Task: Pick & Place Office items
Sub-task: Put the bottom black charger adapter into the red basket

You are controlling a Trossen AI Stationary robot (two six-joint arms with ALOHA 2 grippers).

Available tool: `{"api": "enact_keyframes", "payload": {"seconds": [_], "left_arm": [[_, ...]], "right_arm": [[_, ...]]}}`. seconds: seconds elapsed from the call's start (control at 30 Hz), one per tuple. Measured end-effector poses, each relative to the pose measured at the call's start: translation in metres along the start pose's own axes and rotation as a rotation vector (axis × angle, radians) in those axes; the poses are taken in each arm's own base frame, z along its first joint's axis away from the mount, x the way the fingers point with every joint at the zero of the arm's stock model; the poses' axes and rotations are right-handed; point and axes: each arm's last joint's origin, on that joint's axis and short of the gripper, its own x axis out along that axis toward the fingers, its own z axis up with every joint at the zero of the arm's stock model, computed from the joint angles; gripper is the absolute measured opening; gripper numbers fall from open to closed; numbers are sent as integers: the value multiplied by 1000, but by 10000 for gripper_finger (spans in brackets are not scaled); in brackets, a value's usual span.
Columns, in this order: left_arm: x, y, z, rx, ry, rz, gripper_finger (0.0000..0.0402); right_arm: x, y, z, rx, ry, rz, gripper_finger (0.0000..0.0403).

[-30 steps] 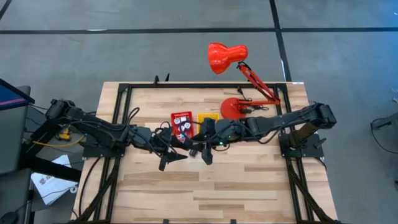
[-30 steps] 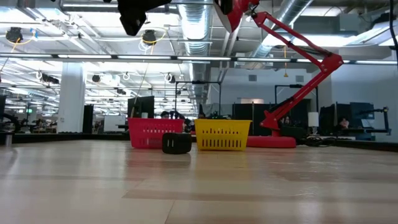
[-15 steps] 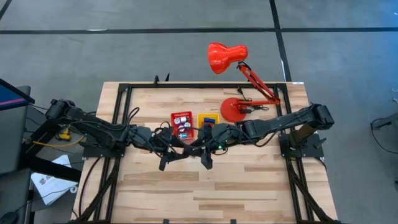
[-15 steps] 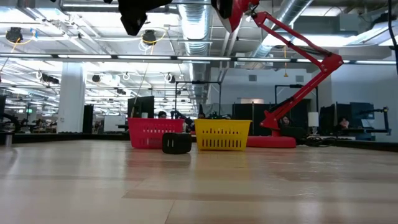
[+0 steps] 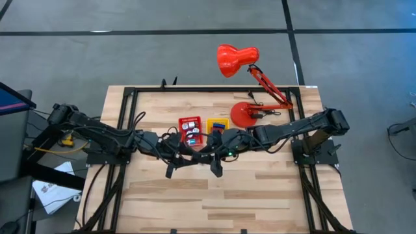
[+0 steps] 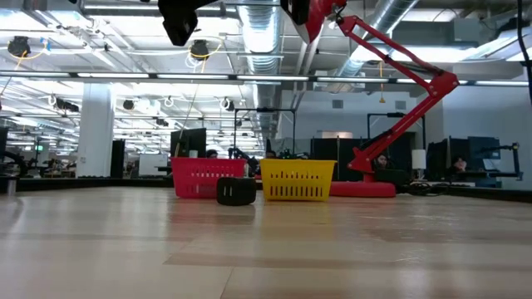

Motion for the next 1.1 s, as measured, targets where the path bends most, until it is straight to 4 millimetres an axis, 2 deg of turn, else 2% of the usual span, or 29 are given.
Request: {"api": "enact_keyframes", "payload": {"seconds": [0.13,0.4,0.53,0.67,0.73,0.83,0.93,1.1], "left_arm": [[0,0,0,1,0,1,140],[-5,-1,6,42,-37,-11,146],[-18,-3,17,74,-90,-24,143],[-37,-6,34,73,-182,-45,145],[-47,-7,43,96,-246,-49,145],[-59,-11,57,201,-379,-61,145],[-65,-15,70,332,-537,-60,146],[-72,-22,83,432,-742,-104,146]], "right_arm": [[0,0,0,2,1,0,143],[0,4,3,-28,-32,41,194],[-5,6,7,-40,-44,83,234],[-15,9,19,-58,-133,112,278],[-19,10,28,-11,-210,125,291],[-17,4,40,163,-314,163,301],[-13,-3,53,354,-402,304,302],[-3,-17,67,487,-497,533,302]]}}
